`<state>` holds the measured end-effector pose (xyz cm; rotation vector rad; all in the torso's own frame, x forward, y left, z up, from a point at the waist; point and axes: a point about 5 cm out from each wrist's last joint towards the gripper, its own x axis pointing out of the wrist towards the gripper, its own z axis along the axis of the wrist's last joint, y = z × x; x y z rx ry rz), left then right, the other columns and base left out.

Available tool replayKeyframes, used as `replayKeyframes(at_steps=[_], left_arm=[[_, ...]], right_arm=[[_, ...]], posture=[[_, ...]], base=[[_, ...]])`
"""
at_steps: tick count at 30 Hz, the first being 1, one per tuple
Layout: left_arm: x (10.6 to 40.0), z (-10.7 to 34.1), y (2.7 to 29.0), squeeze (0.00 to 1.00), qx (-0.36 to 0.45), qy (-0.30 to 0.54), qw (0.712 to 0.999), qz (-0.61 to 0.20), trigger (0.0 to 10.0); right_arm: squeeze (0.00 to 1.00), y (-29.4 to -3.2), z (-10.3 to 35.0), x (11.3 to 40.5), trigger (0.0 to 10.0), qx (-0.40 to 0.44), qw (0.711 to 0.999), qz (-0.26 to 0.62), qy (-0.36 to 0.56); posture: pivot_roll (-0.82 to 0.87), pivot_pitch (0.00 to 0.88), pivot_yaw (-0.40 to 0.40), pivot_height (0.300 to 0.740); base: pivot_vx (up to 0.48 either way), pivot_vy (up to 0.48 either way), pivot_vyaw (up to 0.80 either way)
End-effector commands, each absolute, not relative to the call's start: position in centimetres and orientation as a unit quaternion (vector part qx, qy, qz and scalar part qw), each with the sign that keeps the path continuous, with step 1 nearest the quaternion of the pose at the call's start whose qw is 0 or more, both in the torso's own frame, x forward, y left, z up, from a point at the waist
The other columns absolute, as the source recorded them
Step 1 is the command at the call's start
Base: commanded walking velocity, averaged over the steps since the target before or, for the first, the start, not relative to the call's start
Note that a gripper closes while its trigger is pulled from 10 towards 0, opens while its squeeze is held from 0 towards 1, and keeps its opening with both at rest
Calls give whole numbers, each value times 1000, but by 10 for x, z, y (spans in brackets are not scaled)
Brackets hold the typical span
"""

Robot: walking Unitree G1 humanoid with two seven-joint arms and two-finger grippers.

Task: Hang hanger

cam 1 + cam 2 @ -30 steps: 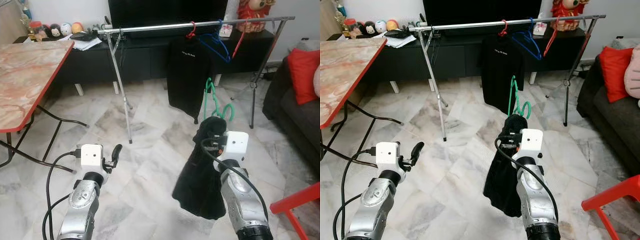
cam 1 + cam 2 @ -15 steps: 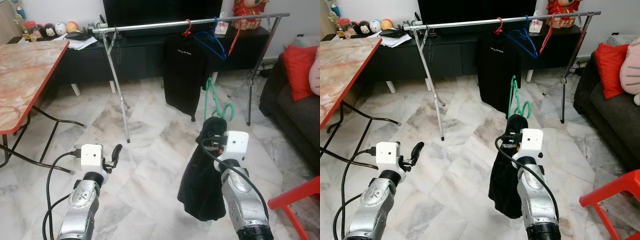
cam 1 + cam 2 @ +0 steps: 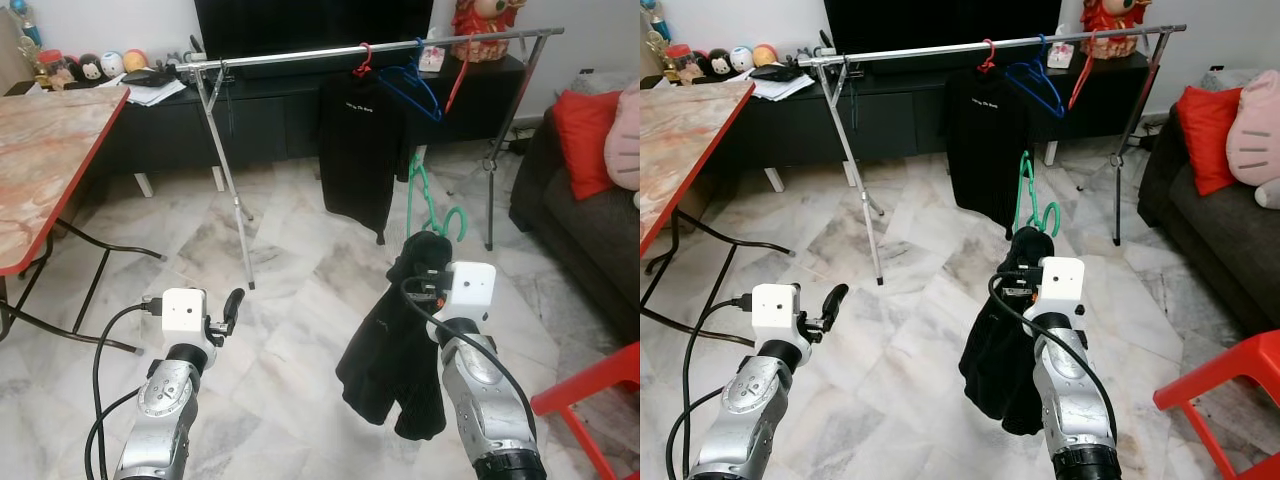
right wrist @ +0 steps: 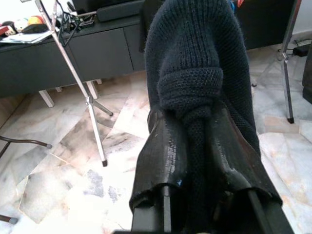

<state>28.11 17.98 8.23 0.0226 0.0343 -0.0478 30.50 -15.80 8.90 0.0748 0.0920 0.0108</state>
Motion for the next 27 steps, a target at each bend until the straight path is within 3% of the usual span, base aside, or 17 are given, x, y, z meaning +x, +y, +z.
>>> replayKeyframes(at_steps=[1, 22, 27], left_arm=[[281, 85, 180, 0, 21, 16, 999, -22, 10000], [281, 85, 179, 0, 18, 17, 999, -25, 10000], [282, 86, 177, 0, 28, 23, 999, -34, 10000]], right_arm=[[0, -157, 97, 310, 10000, 39, 999, 7, 30], [0, -156, 97, 311, 10000, 35, 999, 10, 33], [0, -155, 99, 312, 10000, 34, 999, 13, 33]], posture=[[-11, 15, 20, 740], [-12, 20, 18, 740], [-11, 19, 17, 740]], base=[[0, 0, 0], [-253, 0, 0], [0, 0, 0]])
